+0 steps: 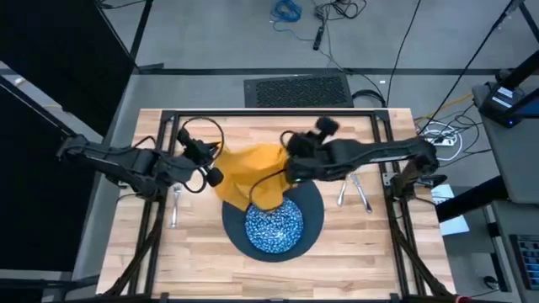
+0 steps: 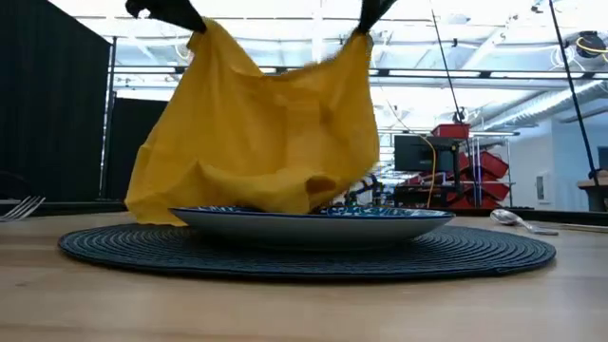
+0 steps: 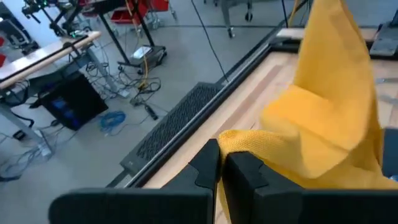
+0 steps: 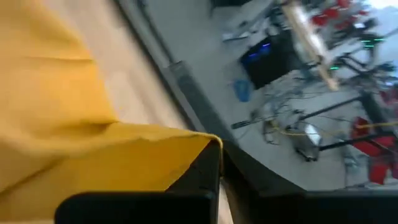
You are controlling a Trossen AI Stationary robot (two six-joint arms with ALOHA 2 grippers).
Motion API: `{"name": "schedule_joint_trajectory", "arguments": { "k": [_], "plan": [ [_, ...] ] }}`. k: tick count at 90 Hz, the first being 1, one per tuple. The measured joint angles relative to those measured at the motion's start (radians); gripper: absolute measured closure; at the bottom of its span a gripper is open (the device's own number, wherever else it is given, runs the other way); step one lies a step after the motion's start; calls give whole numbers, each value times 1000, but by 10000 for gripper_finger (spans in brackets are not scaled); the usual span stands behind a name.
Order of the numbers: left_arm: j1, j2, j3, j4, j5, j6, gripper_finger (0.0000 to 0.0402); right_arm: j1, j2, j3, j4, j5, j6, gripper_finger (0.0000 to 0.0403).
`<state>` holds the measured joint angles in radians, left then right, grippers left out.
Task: Set table place
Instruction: Fold the yellow table napkin
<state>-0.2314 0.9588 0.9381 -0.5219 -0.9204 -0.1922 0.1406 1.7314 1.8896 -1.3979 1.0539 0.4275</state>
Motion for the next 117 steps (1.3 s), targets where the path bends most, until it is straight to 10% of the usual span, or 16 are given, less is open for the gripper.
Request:
{"name": "schedule_joint_trajectory", "arguments": {
  "k": [44, 117],
  "plan": [
    [-60, 3, 214, 148, -11, 230, 402, 40, -248, 0, 215, 97, -211, 403],
    [-510, 106, 433, 222, 11, 261, 402, 486, -316, 0, 517, 208, -342, 403]
  ]
}}
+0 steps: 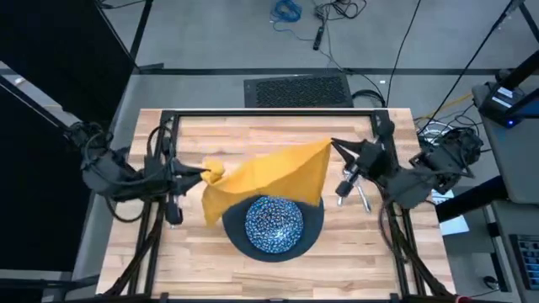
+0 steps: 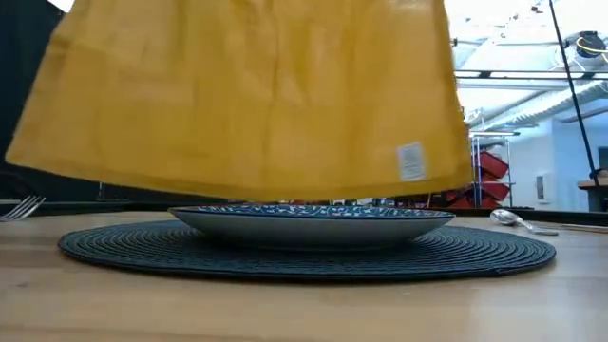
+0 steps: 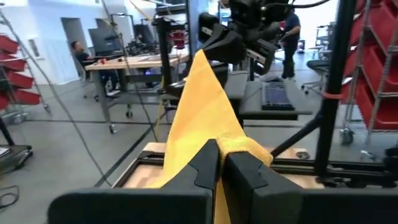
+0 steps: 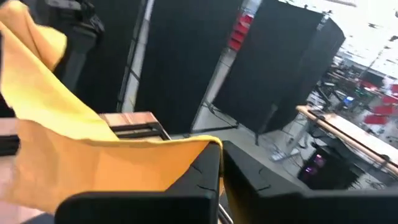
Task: Set table place
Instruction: Fold the yellow table napkin
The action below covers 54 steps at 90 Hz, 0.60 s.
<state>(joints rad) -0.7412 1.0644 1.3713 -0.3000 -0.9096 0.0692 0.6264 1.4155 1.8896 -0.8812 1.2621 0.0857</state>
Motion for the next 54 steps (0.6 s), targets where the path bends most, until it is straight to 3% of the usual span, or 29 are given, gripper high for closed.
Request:
{"name": "schedule_joint_trajectory", "arguments": {
  "k": [25, 40, 54],
  "plan": [
    [-47, 21, 20, -26, -113, 0, 402, -4, 0, 0, 0, -8, 6, 403],
    [-39, 22, 7, -131, -194, -14, 402, -92, 24, 0, -192, -73, 172, 403],
    [8, 29, 5, -250, -198, -96, 402, -209, 63, -1, -367, -133, 311, 403]
  ]
}}
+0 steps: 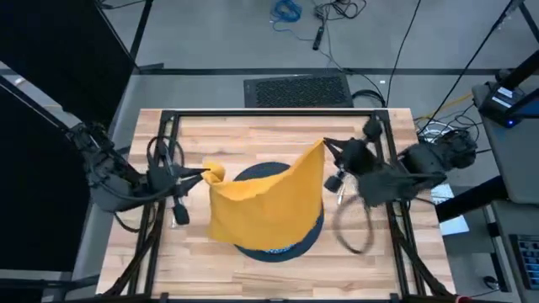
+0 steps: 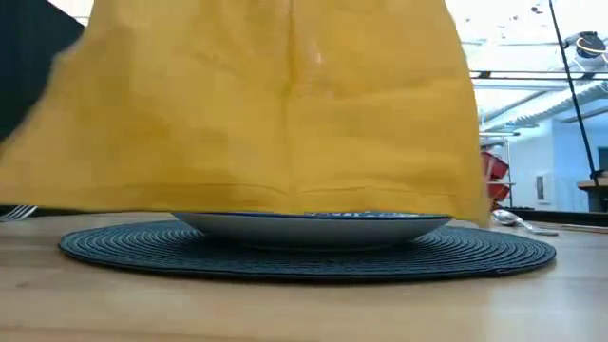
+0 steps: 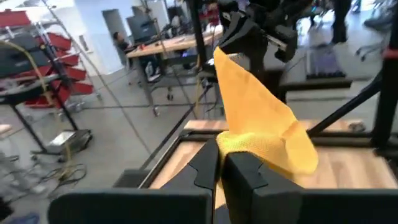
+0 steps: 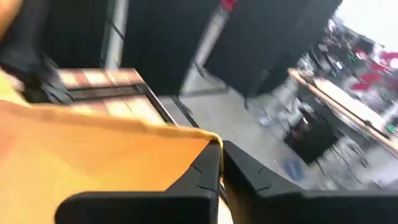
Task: Set table place
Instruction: Fold the yellow table napkin
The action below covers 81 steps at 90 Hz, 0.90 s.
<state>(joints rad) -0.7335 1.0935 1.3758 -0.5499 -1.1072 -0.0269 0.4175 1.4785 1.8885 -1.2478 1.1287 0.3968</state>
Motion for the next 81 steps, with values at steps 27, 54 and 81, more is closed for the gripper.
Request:
{"name": "schedule_joint_trajectory", "arguments": {
  "k": [27, 54, 81],
  "plan": [
    [128, 0, -1, -333, -1, -272, 402, -189, 57, -1, -62, -54, -4, 403],
    [282, -2, -84, -381, -6, -308, 402, -398, 54, -178, 125, -223, -126, 403],
    [447, -2, -222, -346, 7, -309, 402, -592, 54, -362, 363, -376, -246, 403]
  ]
}}
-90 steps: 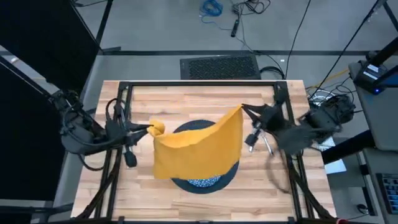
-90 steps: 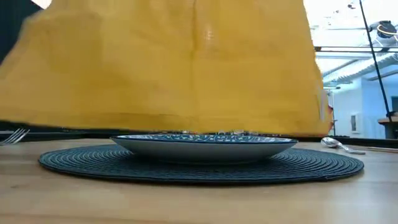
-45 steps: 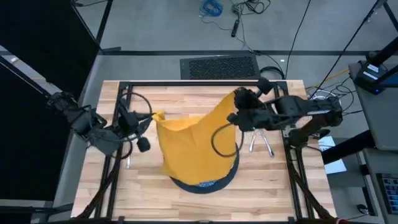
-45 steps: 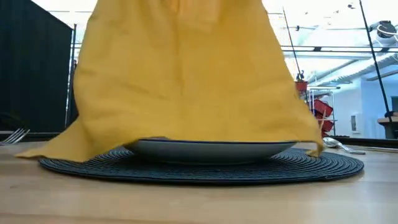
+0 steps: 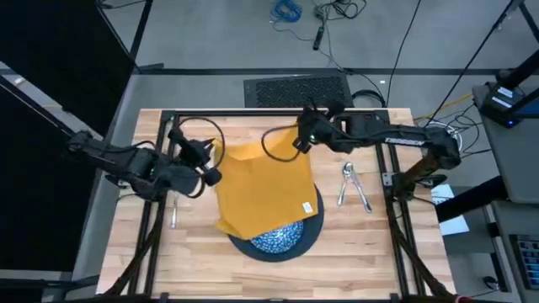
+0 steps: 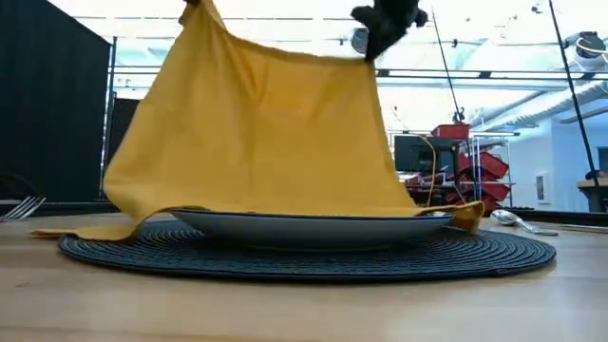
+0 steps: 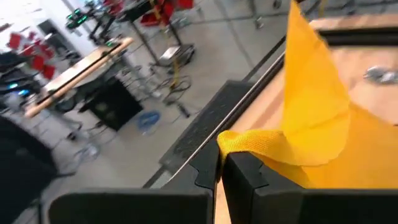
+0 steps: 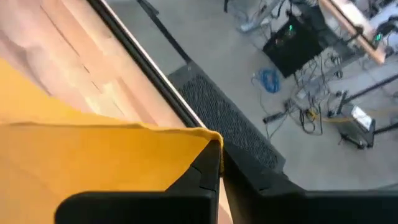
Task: Set table place
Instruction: Fold the yellow table napkin
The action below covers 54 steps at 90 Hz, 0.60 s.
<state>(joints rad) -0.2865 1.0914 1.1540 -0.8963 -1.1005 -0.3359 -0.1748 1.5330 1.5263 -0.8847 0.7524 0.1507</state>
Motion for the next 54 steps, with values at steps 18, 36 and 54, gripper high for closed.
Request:
{"name": "schedule_joint_trajectory", "arguments": {
  "k": [18, 36, 54],
  "plan": [
    [105, 0, -53, 51, 31, 27, 402, -72, 0, -38, -11, 7, 14, 403],
    [205, 0, -117, 204, 93, 144, 402, -103, 0, -40, 2, 8, 14, 403],
    [316, 1, -151, 326, 184, 245, 402, -151, 0, -40, 11, 5, 9, 403]
  ]
}}
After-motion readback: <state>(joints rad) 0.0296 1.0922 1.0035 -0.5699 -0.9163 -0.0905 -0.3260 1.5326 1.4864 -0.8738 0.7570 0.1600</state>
